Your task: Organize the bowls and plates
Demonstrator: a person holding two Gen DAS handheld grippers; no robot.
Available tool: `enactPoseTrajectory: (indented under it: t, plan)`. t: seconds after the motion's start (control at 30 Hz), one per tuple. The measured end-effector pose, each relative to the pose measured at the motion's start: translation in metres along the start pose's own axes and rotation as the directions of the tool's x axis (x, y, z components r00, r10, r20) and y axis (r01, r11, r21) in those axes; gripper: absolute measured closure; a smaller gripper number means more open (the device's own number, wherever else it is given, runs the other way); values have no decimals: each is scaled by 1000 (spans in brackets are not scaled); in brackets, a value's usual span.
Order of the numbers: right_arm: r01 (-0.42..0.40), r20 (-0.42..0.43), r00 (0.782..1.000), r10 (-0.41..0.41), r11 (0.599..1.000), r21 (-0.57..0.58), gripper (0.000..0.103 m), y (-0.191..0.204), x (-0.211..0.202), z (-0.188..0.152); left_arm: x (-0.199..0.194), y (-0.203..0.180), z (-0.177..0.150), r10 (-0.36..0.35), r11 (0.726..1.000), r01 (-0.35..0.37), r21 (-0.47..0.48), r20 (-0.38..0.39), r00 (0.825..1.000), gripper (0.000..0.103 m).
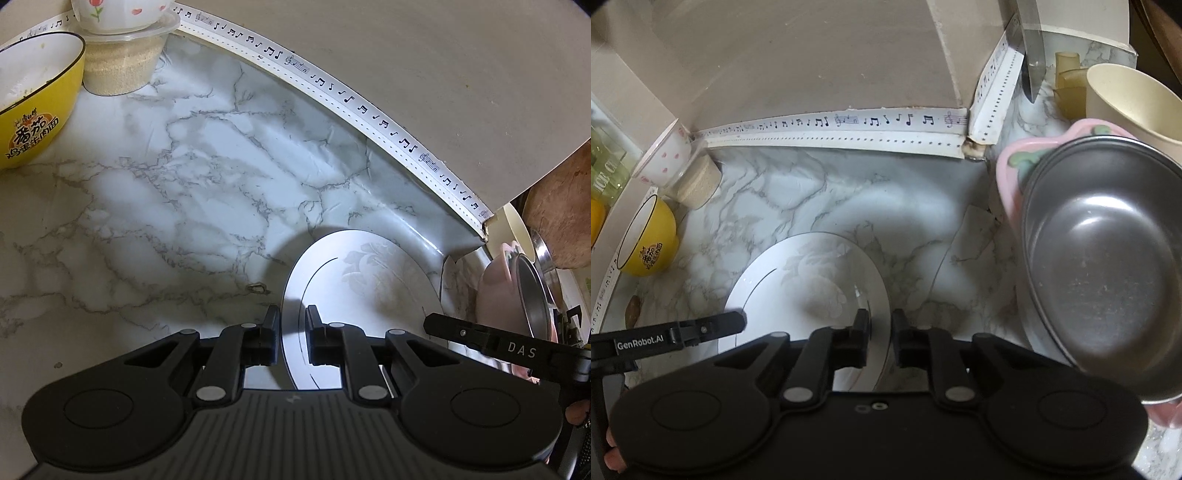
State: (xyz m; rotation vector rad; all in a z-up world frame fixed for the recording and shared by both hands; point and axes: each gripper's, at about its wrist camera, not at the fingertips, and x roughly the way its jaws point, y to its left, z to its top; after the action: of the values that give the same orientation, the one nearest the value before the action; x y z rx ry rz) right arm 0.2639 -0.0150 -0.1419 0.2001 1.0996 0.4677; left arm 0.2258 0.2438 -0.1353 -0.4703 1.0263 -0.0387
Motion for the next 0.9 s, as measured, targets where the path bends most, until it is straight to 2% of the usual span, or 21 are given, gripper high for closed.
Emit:
enactPoseTrajectory:
  t: [0.37, 0.67, 0.9]
  plan:
    - [-23, 23, 999, 22, 1000, 14, 92, -1, -9, -4, -10, 1, -5, 2, 1000, -2, -7, 33, 999, 92]
    - [-72, 41, 997, 71, 997, 18, 94, 8, -39, 0, -47, -6, -7, 3, 1000, -3, 1, 56, 998, 92]
    - [-111, 15, 994, 110, 994, 8, 94, 15, -62, -15, -76, -9, -28, 22, 1000, -21, -12, 67, 998, 92]
